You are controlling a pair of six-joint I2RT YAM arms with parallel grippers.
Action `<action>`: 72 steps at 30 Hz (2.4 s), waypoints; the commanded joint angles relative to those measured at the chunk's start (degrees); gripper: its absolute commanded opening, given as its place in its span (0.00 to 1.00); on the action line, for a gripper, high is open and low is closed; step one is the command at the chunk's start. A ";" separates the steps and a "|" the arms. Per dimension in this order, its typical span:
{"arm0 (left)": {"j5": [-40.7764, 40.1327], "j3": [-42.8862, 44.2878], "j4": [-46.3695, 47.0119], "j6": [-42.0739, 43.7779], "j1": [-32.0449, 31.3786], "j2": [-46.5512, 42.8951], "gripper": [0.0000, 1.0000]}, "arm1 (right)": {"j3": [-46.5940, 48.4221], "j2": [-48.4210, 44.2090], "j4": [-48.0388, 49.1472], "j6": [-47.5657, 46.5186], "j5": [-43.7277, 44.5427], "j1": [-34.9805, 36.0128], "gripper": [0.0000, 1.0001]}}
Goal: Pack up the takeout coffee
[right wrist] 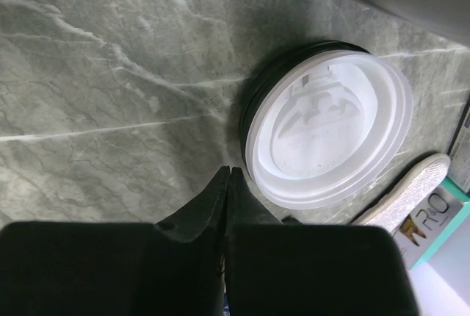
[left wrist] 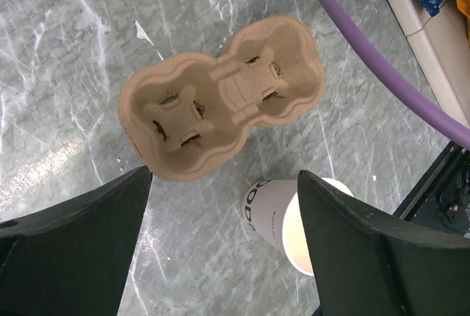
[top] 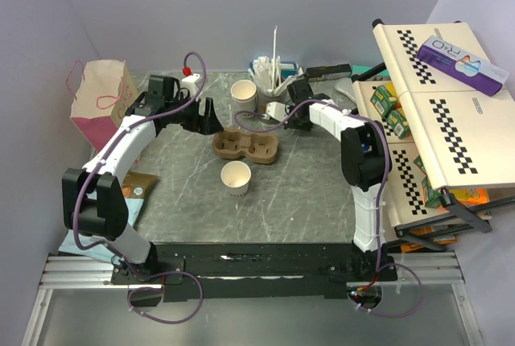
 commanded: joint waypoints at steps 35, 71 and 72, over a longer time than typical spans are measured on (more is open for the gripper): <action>0.55 1.29 2.04 -0.02 -0.07 -0.54 0.87 | 5.77 0.61 -3.75 -13.61 1.94 -0.50 0.19; 0.02 1.20 1.69 0.33 -0.07 -0.37 0.87 | 10.34 3.78 -10.60 -15.54 1.06 -1.11 0.15; 0.02 1.20 1.69 0.33 -0.07 -0.28 0.87 | 10.17 3.69 -10.52 -15.63 0.97 -1.20 0.15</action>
